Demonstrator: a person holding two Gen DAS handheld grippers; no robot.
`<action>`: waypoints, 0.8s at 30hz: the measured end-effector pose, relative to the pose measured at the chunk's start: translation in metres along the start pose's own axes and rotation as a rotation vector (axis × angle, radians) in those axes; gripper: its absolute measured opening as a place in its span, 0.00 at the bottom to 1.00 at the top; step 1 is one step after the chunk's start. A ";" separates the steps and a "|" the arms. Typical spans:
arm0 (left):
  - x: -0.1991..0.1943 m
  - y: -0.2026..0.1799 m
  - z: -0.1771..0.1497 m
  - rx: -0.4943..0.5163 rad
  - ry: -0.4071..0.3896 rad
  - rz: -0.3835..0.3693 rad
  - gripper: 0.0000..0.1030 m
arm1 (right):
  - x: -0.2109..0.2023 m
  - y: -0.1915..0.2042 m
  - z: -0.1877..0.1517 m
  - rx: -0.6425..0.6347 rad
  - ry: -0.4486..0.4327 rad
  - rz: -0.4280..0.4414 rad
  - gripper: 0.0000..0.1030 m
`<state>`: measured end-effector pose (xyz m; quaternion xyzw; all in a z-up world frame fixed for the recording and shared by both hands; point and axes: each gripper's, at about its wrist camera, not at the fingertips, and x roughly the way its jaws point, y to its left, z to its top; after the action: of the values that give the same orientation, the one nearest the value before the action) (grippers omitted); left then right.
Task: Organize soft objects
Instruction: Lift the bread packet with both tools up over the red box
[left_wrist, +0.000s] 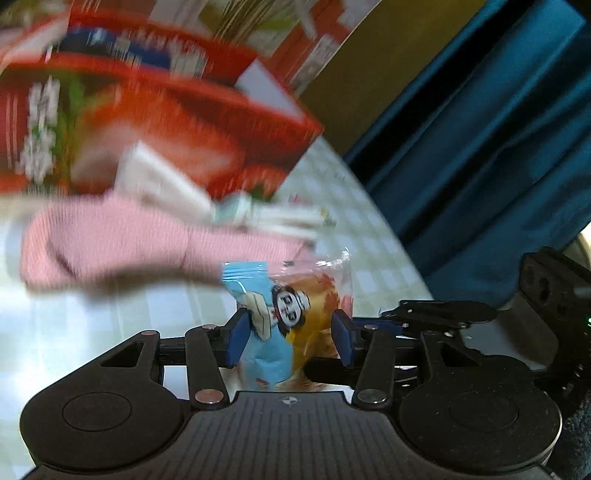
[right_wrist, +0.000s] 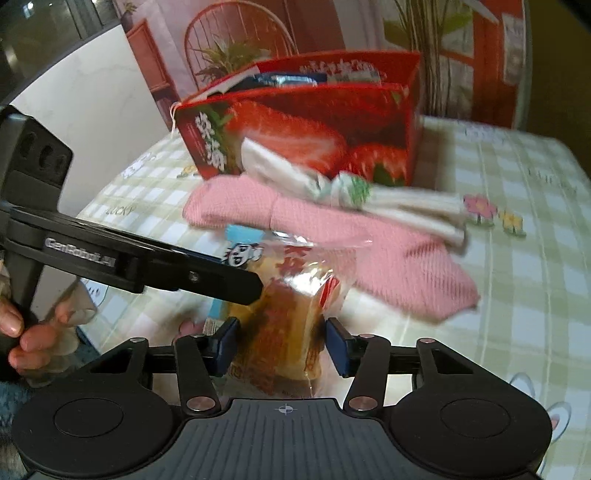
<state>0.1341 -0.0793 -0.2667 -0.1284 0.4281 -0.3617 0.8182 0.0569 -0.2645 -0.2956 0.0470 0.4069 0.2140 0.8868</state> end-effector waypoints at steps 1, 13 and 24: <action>-0.003 -0.002 0.003 0.014 -0.014 0.002 0.48 | 0.000 0.001 0.005 -0.009 -0.009 -0.006 0.43; -0.022 0.012 0.025 -0.002 -0.074 0.013 0.48 | 0.011 0.007 0.035 -0.046 -0.046 -0.012 0.39; -0.067 -0.011 0.116 0.133 -0.272 -0.004 0.48 | -0.027 0.012 0.114 -0.115 -0.226 -0.015 0.38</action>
<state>0.1954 -0.0516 -0.1505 -0.1225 0.2880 -0.3700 0.8747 0.1217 -0.2545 -0.1982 0.0166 0.2919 0.2238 0.9297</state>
